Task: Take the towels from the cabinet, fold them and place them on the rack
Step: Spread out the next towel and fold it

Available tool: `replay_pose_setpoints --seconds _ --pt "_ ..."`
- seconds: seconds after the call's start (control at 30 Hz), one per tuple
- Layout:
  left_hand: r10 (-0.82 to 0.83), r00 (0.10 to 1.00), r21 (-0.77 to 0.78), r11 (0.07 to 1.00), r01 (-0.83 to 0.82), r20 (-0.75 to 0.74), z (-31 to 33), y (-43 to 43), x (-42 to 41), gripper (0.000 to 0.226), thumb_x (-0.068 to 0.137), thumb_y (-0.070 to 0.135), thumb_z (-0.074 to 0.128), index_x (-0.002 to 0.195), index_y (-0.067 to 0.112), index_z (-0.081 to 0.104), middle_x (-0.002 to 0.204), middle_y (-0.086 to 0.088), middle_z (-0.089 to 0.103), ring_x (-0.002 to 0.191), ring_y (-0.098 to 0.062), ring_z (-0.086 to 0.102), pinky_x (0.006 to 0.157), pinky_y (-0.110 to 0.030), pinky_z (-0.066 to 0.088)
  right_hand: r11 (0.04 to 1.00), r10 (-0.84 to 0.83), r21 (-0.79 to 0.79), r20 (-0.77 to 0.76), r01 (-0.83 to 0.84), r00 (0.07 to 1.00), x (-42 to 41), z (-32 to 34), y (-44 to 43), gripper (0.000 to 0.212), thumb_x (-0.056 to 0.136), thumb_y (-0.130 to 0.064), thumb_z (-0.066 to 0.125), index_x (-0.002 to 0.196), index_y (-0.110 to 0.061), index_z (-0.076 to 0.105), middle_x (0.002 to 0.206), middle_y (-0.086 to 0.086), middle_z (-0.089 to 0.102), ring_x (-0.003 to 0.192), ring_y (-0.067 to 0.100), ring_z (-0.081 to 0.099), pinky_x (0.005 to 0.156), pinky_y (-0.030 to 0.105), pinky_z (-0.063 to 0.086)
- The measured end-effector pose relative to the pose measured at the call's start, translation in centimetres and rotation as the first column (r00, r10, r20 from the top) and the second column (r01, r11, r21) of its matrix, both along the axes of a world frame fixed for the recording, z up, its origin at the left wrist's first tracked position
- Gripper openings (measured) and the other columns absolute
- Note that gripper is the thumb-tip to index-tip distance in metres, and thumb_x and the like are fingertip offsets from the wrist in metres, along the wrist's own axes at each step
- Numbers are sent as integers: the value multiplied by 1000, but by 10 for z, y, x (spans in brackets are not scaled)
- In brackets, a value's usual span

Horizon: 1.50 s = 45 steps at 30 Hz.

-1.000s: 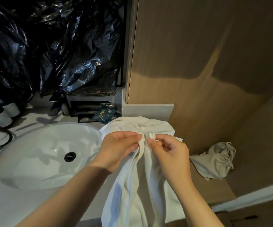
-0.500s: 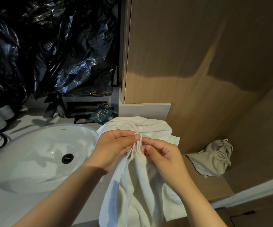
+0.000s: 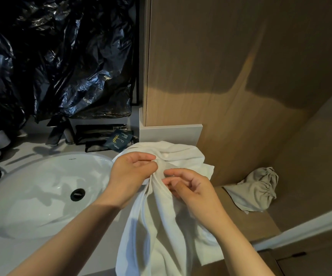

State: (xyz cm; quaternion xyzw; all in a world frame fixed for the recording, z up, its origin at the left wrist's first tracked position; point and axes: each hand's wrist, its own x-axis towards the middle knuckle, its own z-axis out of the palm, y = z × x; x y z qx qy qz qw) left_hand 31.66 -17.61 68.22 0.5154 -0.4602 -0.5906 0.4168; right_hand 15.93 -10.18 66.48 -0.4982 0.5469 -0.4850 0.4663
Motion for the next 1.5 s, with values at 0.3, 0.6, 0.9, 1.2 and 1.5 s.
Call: replay_pose_setpoints --seconds 0.3,0.6,0.9,1.2,1.5 --pt "116 993 -71 991 -114 29 44 -56 -9 8 81 4 63 78 5 70 57 -3 54 48 -11 46 49 -18 41 994 93 86 -446 -61 890 -49 -14 -6 18 83 -27 76 74 -15 67 67 4 57 63 5 49 65 22 44" --pt "234 853 112 972 -206 -466 79 -72 -18 16 82 -3 61 96 4 56 76 -11 57 62 -16 64 63 -27 59 955 -261 -295 -791 29 553 -78 49 -7 15 101 -42 46 100 -31 55 86 -15 64 74 5 59 66 27 52" --pt "267 802 123 963 -238 -534 74 -64 -31 7 85 -4 61 83 2 61 67 -9 69 63 -16 71 69 -32 61 918 -274 -383 -800 -102 533 -79 40 9 16 96 -30 57 105 -23 68 92 -8 67 79 7 61 70 21 49" --pt "533 794 210 846 -491 -292 26 -89 8 20 84 2 63 70 12 52 69 -4 52 62 -12 54 62 -23 55 995 -95 -89 -791 39 604 -92 -43 11 37 91 -30 63 127 -31 56 116 -14 59 95 6 58 73 13 49" --pt "498 853 18 862 -506 158 -41 -104 48 6 80 10 67 79 16 69 69 -4 62 57 -19 53 58 -28 49 997 -76 -73 -761 31 644 -66 -59 13 21 91 -29 61 109 -34 72 97 -16 67 85 7 60 71 28 53"
